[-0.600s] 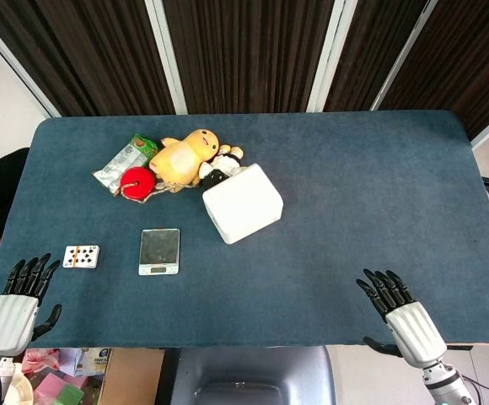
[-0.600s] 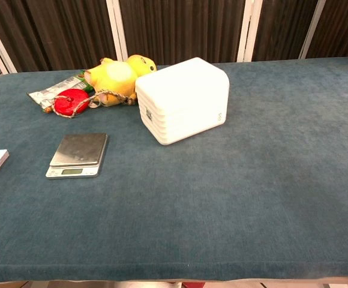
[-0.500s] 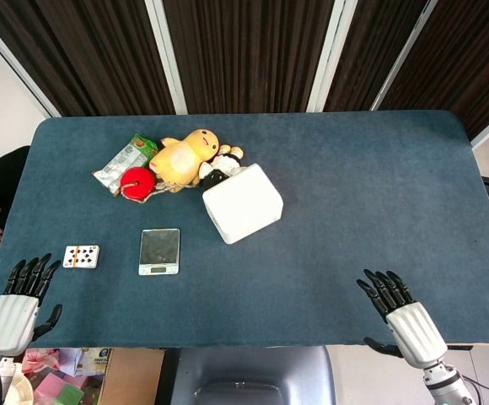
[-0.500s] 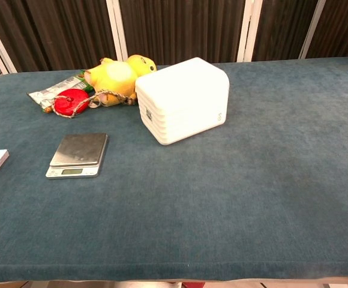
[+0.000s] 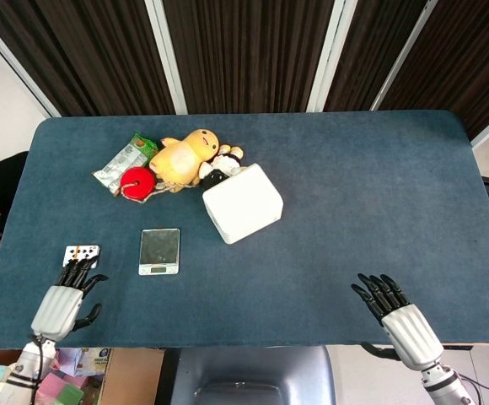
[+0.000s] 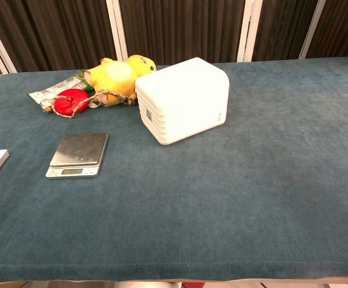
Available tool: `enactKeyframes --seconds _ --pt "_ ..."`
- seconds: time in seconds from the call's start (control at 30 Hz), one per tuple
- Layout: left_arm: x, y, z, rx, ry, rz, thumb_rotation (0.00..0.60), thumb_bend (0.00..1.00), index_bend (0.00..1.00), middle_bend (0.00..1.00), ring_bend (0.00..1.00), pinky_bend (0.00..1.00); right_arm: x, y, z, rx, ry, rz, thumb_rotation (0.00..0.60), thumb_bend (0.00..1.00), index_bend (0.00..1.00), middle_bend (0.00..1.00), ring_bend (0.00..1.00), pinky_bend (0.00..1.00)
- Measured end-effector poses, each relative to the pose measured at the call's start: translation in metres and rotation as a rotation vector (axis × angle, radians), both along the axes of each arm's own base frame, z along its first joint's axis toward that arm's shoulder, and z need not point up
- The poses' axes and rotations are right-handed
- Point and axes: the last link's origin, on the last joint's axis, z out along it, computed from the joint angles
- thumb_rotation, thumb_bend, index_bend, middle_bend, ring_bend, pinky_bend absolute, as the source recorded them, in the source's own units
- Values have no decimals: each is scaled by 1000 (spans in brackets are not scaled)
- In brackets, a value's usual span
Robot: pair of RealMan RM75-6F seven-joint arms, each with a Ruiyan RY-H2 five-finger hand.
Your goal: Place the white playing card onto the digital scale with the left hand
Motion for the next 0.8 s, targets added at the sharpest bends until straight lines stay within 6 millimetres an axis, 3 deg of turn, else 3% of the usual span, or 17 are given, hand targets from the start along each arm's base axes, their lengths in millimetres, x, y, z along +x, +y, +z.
enactKeyframes --seconds 0.17,0.53,0.8 --pt "8 14 -23 -70 -16 17 600 556 314 0 0 0 0 0 -5 11 12 -4 600 109 0 0 0 0" --pt "15 38 -52 -30 35 25 600 559 273 0 0 0 1 -2 -11 3 32 -11 600 110 0 0 0 0" --pt "17 40 -60 -40 53 12 600 559 274 0 0 0 2 -2 -12 -4 32 -12 600 110 0 0 0 0"
